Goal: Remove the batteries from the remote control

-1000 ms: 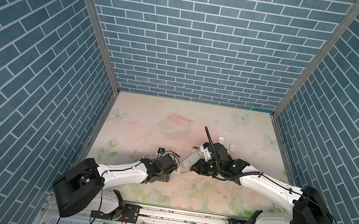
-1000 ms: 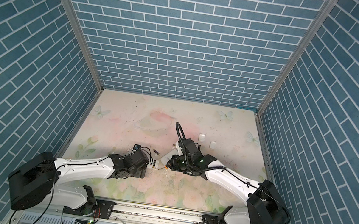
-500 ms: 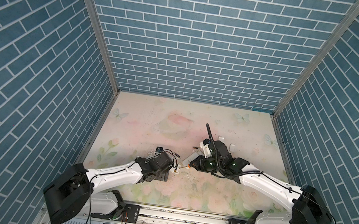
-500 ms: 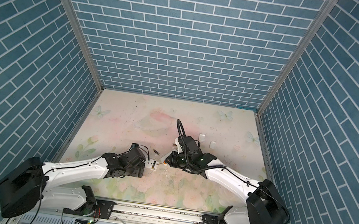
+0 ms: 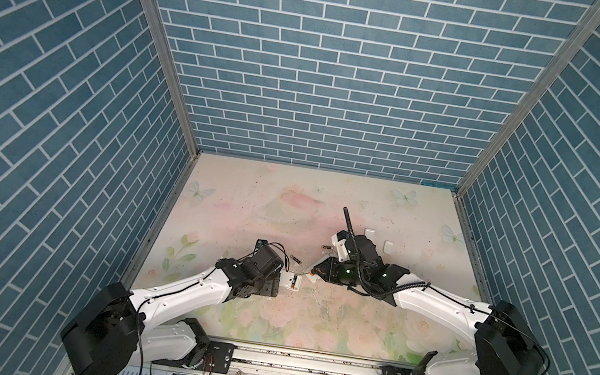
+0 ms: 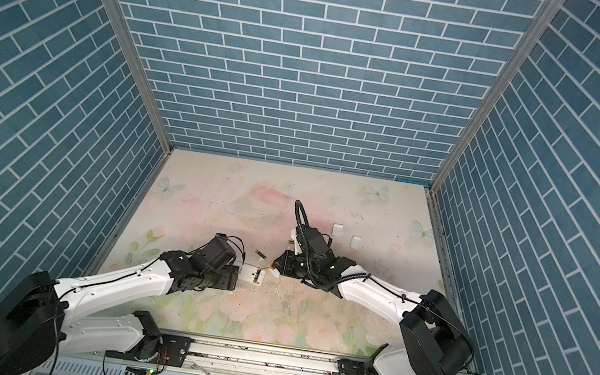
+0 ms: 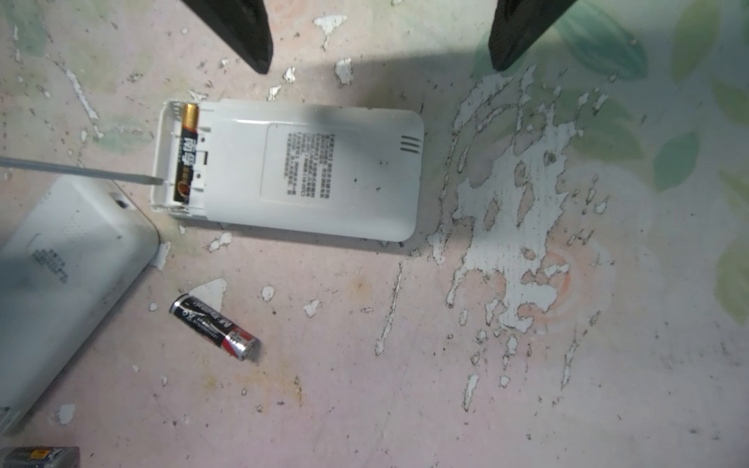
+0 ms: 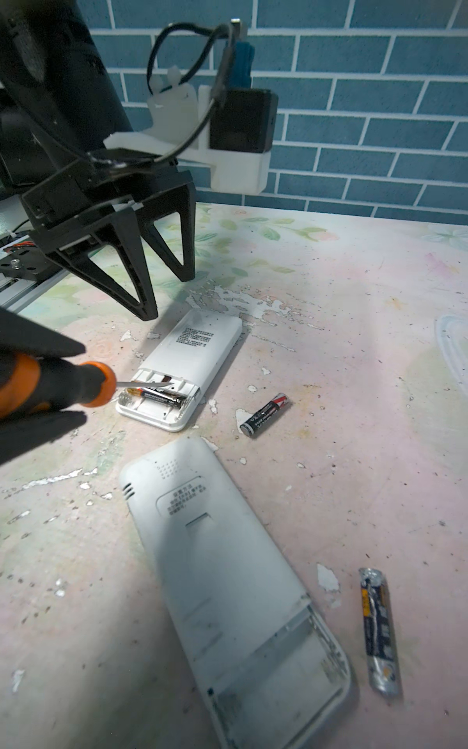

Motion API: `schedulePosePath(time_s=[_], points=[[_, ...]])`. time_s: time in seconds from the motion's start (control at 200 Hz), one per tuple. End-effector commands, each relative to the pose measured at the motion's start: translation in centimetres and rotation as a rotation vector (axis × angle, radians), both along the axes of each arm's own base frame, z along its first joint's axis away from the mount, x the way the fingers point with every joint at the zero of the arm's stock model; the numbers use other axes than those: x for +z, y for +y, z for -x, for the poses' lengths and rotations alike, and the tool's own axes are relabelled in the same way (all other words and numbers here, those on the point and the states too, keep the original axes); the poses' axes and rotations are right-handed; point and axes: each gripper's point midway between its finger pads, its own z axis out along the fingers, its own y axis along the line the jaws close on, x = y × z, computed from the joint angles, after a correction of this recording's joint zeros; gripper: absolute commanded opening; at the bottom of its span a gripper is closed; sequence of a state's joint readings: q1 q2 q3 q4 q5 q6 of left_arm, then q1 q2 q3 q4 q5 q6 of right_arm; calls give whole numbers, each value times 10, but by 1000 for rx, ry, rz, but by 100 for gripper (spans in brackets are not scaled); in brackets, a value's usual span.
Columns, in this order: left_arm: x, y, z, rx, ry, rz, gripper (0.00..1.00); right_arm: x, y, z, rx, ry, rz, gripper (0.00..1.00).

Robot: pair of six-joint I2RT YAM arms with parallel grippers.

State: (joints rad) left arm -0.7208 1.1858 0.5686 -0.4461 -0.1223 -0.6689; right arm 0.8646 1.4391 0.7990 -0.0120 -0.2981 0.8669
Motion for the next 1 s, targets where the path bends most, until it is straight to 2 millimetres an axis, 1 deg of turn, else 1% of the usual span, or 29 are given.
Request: schedulePosePath(time_s=[0.0, 0.175, 0.33, 0.525, 0.71, 0.805, 0.905, 0.955, 0.995], points=[[-2, -7, -7, -11, -8, 31, 85, -7, -6, -1, -34, 6, 8, 0], [-7, -11, -13, -8, -5, 51, 85, -8, -12, 1, -50, 7, 11, 0], [-8, -12, -17, -9, -6, 53, 84, -11, -14, 3, -62, 16, 0, 0], [-10, -8, -18, -10, 0, 33, 83, -16, -15, 4, -75, 23, -9, 0], [-17, -4, -18, -12, 10, 25, 82, -19, -15, 3, -81, 27, -9, 0], [-22, -7, -18, -19, 22, 28, 79, -20, -13, 3, -78, 28, -13, 0], [-27, -9, -17, -24, 36, 31, 74, -19, -11, 2, -80, 23, -20, 0], [-28, -10, -18, -27, 40, 32, 70, -19, -12, 1, -84, 22, -20, 0], [-29, -10, -17, -29, 44, 32, 69, -19, -12, 1, -86, 22, -23, 0]])
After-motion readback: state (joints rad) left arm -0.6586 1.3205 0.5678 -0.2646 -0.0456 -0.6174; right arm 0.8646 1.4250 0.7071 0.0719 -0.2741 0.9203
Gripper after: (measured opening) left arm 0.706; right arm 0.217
